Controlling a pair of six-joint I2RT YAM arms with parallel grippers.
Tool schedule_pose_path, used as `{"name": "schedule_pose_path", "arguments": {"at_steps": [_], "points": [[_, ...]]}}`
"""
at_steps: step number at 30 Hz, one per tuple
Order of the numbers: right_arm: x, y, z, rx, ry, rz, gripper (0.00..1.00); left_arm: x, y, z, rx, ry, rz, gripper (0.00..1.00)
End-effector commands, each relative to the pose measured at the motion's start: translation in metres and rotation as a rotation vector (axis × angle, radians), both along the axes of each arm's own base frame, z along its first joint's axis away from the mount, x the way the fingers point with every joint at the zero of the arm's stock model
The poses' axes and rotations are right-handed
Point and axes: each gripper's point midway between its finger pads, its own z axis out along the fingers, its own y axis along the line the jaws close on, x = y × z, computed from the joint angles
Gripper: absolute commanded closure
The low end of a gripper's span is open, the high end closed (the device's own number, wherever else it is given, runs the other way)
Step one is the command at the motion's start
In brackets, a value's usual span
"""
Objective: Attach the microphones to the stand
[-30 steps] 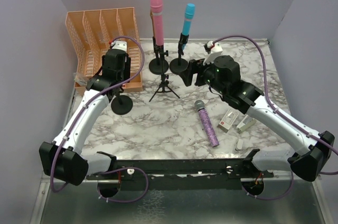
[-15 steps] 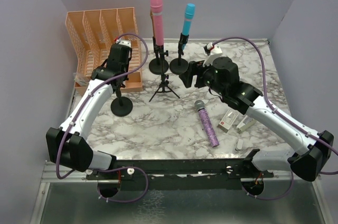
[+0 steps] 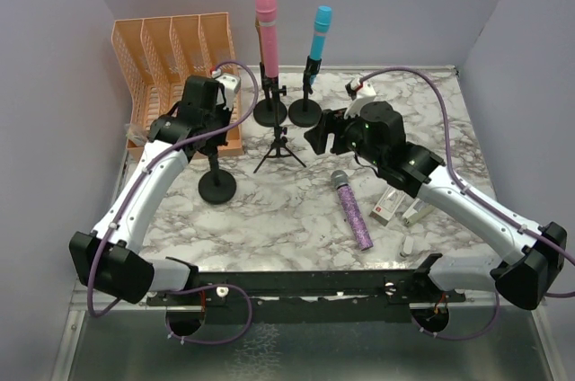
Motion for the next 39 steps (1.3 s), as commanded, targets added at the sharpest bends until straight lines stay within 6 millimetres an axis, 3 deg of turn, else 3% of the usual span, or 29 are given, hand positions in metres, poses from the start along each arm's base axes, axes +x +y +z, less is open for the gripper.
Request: {"name": "schedule_pose_path", "arguments": {"at_steps": [1, 5, 9, 16, 22, 30, 33, 36, 39], "points": [[-0.017, 0.008, -0.014, 0.013, 0.008, 0.096, 0.22, -0.029, -0.05, 0.038, -0.15, -0.052, -0.248, 1.0], [-0.033, 0.021, -0.025, 0.031, -0.018, 0.226, 0.22, -0.042, -0.074, 0.037, -0.149, -0.048, -0.318, 1.0], [-0.054, 0.038, -0.037, 0.063, -0.08, 0.401, 0.22, -0.056, -0.111, 0.028, -0.163, -0.019, -0.418, 1.0], [-0.083, 0.056, -0.069, 0.134, -0.173, 0.556, 0.22, -0.067, -0.17, 0.032, -0.331, -0.043, -0.536, 1.0], [-0.093, 0.067, -0.092, 0.146, -0.209, 0.591, 0.24, -0.072, -0.187, 0.03, -0.377, -0.062, -0.596, 1.0], [-0.09, 0.094, -0.116, 0.144, -0.226, 0.639, 0.27, -0.072, -0.195, 0.009, -0.364, -0.027, -0.613, 0.99], [-0.087, 0.102, -0.126, 0.124, -0.217, 0.646, 0.29, -0.074, -0.198, 0.007, -0.371, -0.018, -0.628, 0.86], [-0.081, 0.104, -0.132, 0.119, -0.211, 0.615, 0.35, -0.076, -0.199, 0.009, -0.384, -0.027, -0.639, 0.66], [-0.08, 0.103, -0.132, 0.134, -0.214, 0.601, 0.42, -0.078, -0.2, 0.016, -0.403, -0.05, -0.65, 0.56]]}}
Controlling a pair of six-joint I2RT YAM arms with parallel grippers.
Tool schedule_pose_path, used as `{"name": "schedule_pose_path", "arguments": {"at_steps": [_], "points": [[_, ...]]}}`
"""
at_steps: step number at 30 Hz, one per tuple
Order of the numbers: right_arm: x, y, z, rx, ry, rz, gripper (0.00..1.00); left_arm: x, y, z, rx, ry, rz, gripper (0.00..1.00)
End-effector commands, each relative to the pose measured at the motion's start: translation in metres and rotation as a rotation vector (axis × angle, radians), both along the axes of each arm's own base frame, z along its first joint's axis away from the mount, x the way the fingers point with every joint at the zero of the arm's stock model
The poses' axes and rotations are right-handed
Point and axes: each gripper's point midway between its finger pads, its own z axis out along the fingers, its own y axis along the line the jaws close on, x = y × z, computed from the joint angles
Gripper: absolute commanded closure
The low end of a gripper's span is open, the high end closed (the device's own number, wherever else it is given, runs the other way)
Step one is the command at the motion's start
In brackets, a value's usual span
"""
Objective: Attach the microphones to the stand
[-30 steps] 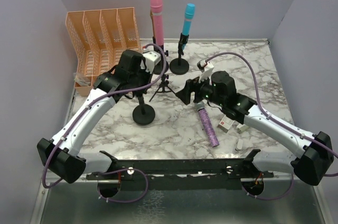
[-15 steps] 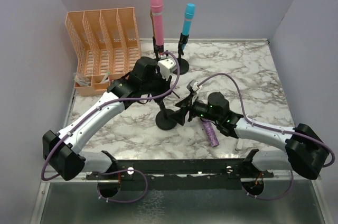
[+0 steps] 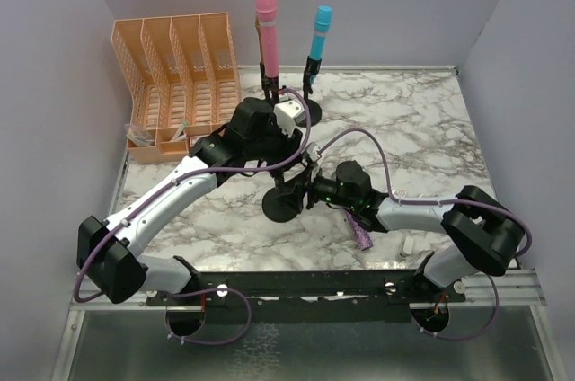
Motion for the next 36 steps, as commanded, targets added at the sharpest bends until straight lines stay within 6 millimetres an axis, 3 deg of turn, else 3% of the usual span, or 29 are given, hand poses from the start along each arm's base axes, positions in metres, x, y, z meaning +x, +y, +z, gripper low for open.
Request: {"name": "schedule_pose_path", "arguments": {"at_steps": [1, 6, 11, 18, 24, 29, 36], "points": [[0.005, 0.009, 0.022, 0.076, -0.06, -0.011, 0.43, -0.007, -0.01, 0.014, -0.076, -0.038, -0.049, 0.54], [0.014, 0.009, 0.013, 0.084, -0.027, -0.064, 0.42, -0.012, -0.008, 0.034, -0.152, -0.098, -0.046, 0.41], [0.022, 0.01, 0.008, 0.101, -0.023, -0.104, 0.43, -0.004, 0.015, 0.054, -0.221, -0.182, 0.122, 0.28], [0.031, 0.004, 0.019, 0.131, -0.014, -0.177, 0.74, 0.002, 0.067, 0.059, -0.298, -0.264, 0.412, 0.21], [0.034, -0.003, 0.038, 0.159, 0.072, -0.246, 0.8, -0.009, 0.107, 0.06, -0.416, -0.332, 0.577, 0.01], [0.033, -0.011, 0.06, 0.155, 0.186, -0.31, 0.81, -0.023, 0.105, 0.034, -0.374, -0.289, 0.519, 0.01], [0.018, -0.02, 0.094, 0.17, 0.308, -0.321, 0.82, -0.057, 0.059, -0.016, -0.392, -0.092, 0.249, 0.07]]}}
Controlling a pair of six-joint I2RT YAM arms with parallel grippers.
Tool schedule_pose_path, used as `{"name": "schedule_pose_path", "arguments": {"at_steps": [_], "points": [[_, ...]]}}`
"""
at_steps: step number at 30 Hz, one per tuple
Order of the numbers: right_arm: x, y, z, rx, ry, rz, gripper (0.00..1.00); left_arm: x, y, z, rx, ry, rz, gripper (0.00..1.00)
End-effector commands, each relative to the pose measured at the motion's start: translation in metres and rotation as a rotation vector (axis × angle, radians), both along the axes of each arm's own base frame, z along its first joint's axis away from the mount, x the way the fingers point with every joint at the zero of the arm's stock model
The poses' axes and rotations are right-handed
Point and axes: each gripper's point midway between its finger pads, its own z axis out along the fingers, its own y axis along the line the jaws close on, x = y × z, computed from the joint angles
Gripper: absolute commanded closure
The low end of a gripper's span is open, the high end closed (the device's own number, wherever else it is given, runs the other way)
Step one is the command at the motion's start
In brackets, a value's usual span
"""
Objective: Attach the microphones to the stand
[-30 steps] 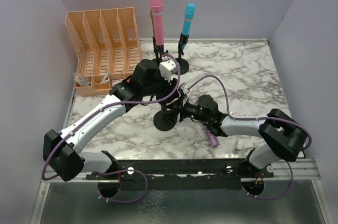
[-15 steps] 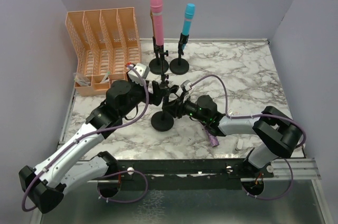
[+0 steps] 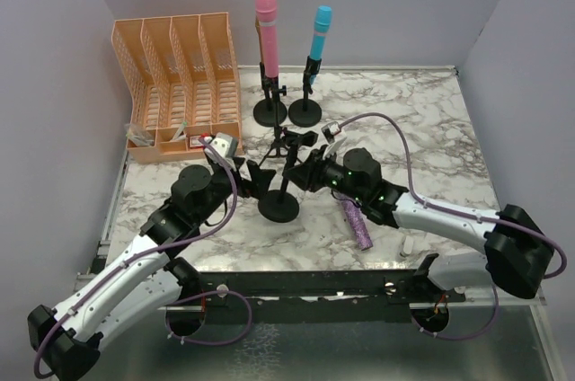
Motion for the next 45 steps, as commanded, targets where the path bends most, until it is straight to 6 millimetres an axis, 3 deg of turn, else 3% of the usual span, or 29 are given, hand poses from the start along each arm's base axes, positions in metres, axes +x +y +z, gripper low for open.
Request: {"name": "schedule_pose_path", "arguments": {"at_steps": [1, 6, 12, 15, 18, 24, 25, 29, 33, 37, 39, 40, 42, 43, 45], "points": [[-0.009, -0.003, 0.04, 0.072, 0.085, -0.023, 0.82, -0.027, -0.035, -0.029, -0.047, 0.106, -0.218, 0.08], [-0.022, -0.006, 0.065, 0.098, 0.087, 0.021, 0.82, -0.041, -0.06, -0.039, -0.104, 0.13, -0.373, 0.15], [-0.035, -0.007, 0.086, 0.13, 0.041, 0.09, 0.85, -0.046, -0.075, -0.044, -0.171, 0.157, -0.441, 0.21], [-0.04, -0.007, 0.091, 0.13, 0.008, 0.121, 0.86, -0.046, -0.08, -0.044, -0.179, 0.165, -0.462, 0.29], [-0.041, -0.005, 0.094, 0.121, -0.013, 0.142, 0.87, -0.047, -0.085, -0.045, -0.171, 0.168, -0.491, 0.43], [-0.044, -0.004, 0.098, 0.139, -0.074, 0.177, 0.9, -0.051, -0.092, -0.052, -0.141, 0.16, -0.56, 0.95], [-0.045, -0.005, 0.101, 0.154, -0.088, 0.184, 0.9, -0.051, -0.094, -0.05, -0.14, 0.155, -0.575, 1.0], [-0.056, -0.004, 0.11, 0.179, -0.162, 0.264, 0.93, -0.059, -0.1, -0.039, -0.154, 0.124, -0.645, 1.0], [-0.088, -0.006, 0.127, 0.245, -0.313, 0.454, 0.95, -0.066, -0.1, -0.025, -0.192, 0.088, -0.68, 1.0], [-0.119, -0.014, 0.13, 0.29, -0.446, 0.619, 0.96, -0.079, -0.096, -0.004, -0.256, 0.017, -0.719, 1.0], [-0.102, -0.013, 0.126, 0.255, -0.408, 0.532, 0.98, -0.08, -0.093, 0.004, -0.277, -0.005, -0.705, 1.0], [-0.078, -0.014, 0.126, 0.224, -0.351, 0.4, 0.97, -0.079, -0.092, 0.008, -0.288, -0.012, -0.691, 1.0], [-0.035, -0.025, 0.114, 0.138, -0.209, 0.141, 0.79, -0.073, -0.088, 0.015, -0.305, -0.034, -0.642, 1.0], [-0.023, -0.031, 0.11, 0.111, -0.167, 0.059, 0.71, -0.068, -0.085, 0.017, -0.312, -0.044, -0.606, 1.0], [-0.019, -0.034, 0.106, 0.087, -0.161, 0.035, 0.54, -0.056, -0.081, 0.017, -0.312, -0.06, -0.534, 1.0]]}}
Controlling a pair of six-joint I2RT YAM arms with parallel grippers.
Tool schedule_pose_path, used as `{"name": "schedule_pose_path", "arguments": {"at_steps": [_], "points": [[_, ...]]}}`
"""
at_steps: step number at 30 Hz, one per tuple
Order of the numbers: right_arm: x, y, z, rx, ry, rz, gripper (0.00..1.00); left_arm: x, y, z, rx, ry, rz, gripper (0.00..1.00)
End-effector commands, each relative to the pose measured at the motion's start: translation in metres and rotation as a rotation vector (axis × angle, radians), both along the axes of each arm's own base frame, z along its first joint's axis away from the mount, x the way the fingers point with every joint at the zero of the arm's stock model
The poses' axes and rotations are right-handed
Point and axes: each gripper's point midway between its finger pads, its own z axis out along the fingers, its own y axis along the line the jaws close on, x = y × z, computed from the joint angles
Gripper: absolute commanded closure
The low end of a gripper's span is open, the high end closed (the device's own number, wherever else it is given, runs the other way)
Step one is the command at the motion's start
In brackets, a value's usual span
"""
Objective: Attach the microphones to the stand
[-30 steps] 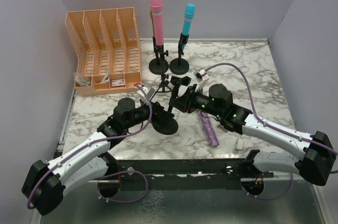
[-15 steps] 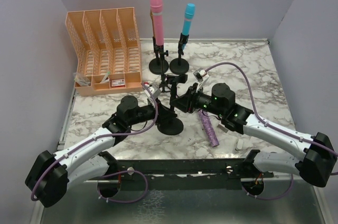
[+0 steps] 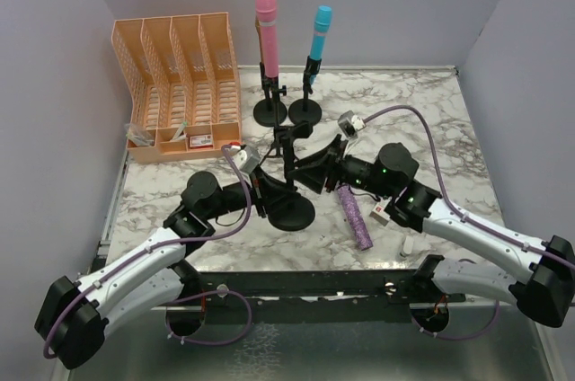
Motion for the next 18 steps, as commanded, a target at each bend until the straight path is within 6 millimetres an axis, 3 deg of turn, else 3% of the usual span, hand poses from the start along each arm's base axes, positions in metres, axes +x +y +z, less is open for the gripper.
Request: {"name": "schedule_pose_path", "arguments": {"at_steps": [1, 3, 7, 12, 16, 18], "points": [[0.031, -0.019, 0.007, -0.035, 0.048, -0.216, 0.46, 0.026, 0.012, 0.019, -0.073, -0.033, 0.171, 1.0], [0.023, -0.016, 0.011, -0.024, 0.022, -0.164, 0.39, 0.037, 0.014, 0.018, -0.065, -0.038, 0.223, 1.0], [0.032, -0.012, 0.016, -0.01, 0.091, -0.2, 0.38, 0.055, 0.017, 0.011, -0.036, -0.034, 0.309, 1.0], [0.052, -0.008, 0.006, -0.067, 0.13, -0.284, 0.38, 0.06, 0.02, 0.013, -0.032, -0.033, 0.336, 1.0], [0.038, 0.013, 0.006, -0.099, 0.099, -0.155, 0.38, 0.062, 0.022, 0.008, -0.019, -0.017, 0.356, 1.0], [0.04, 0.021, -0.002, -0.144, 0.12, -0.152, 0.38, 0.06, 0.021, 0.005, -0.015, -0.01, 0.348, 1.0]]}}
